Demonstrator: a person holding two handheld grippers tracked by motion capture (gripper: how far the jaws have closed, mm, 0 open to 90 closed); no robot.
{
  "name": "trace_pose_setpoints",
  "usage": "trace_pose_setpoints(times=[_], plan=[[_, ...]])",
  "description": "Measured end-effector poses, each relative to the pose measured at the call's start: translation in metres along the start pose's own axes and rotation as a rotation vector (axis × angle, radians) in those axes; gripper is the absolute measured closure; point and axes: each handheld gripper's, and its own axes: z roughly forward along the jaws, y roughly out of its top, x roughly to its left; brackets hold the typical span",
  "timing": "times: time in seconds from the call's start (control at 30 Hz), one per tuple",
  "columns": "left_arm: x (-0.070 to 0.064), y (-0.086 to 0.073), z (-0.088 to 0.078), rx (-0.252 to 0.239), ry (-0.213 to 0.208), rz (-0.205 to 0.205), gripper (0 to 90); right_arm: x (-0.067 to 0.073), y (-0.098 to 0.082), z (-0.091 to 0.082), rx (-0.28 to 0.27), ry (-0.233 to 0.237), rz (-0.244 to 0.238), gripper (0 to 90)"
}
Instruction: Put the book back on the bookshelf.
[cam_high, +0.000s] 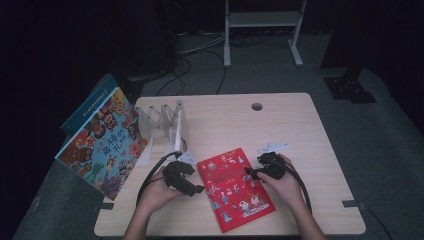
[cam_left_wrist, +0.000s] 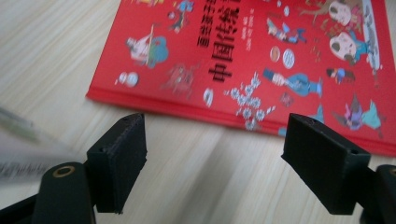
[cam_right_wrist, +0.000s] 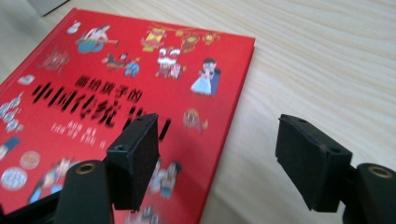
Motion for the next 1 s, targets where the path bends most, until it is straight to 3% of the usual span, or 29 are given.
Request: trace_pose_setpoints(times=[0.23,0.43,0.7,1.0], plan=[[-0.003,0.021,0.012,-0.036,0.004,0.021,15.6,0.002,-0.013,-0.014,-0.012,0.006,-0.015,28.6],[0.002,0.036,0.029,-0.037,0.001,0.056,9.5,0.001,-0.024,-0.024,-0.011,-0.005,-0.034,27.8],[0.014,0.045,0.055,-0.013,-0.009,0.064,1.8,0.002,-0.040,-0.040,-0.028,-0.002,-0.034,25.9],[0.026,0.051,0.071,-0.004,0.015,0.058,1.8,0.005,-0.055,-0.052,-0.033,-0.007,-0.045,24.8]])
